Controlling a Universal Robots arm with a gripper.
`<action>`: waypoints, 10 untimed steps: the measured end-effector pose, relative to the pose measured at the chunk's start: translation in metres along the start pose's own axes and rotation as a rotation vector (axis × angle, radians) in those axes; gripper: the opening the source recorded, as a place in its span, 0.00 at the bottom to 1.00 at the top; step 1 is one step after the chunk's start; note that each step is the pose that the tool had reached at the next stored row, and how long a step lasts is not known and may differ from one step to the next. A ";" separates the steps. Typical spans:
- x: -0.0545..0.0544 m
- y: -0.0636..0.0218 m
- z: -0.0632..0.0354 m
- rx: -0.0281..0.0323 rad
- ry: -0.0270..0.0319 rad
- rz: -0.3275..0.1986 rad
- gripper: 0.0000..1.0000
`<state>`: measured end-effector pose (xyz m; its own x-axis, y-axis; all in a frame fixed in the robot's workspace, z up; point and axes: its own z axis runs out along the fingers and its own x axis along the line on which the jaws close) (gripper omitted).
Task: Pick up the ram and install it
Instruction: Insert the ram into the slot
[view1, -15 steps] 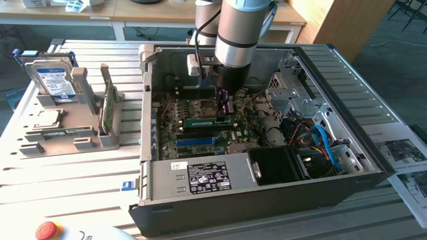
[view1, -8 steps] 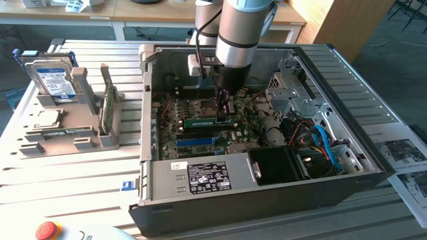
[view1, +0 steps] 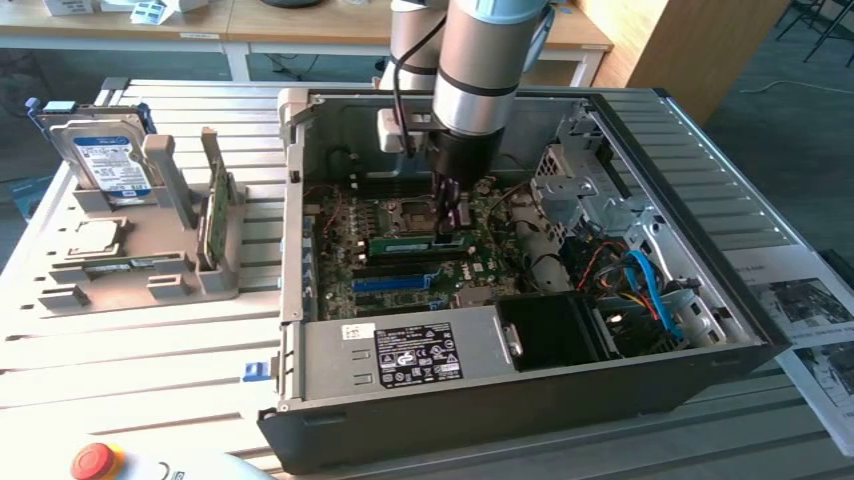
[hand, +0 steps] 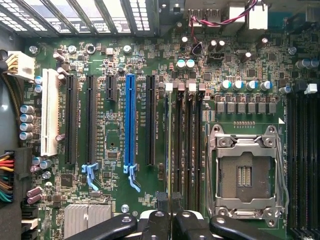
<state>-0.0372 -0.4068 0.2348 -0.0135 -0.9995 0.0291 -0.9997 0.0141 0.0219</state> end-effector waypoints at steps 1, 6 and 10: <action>0.000 -0.0003 0.0000 0.0000 0.0000 0.000 0.12; 0.000 -0.0010 0.0000 0.0000 0.0000 0.000 0.12; -0.001 -0.0009 0.0004 0.0001 -0.0003 0.000 0.12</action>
<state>-0.0363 -0.4063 0.2344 -0.0135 -0.9995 0.0288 -0.9997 0.0141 0.0218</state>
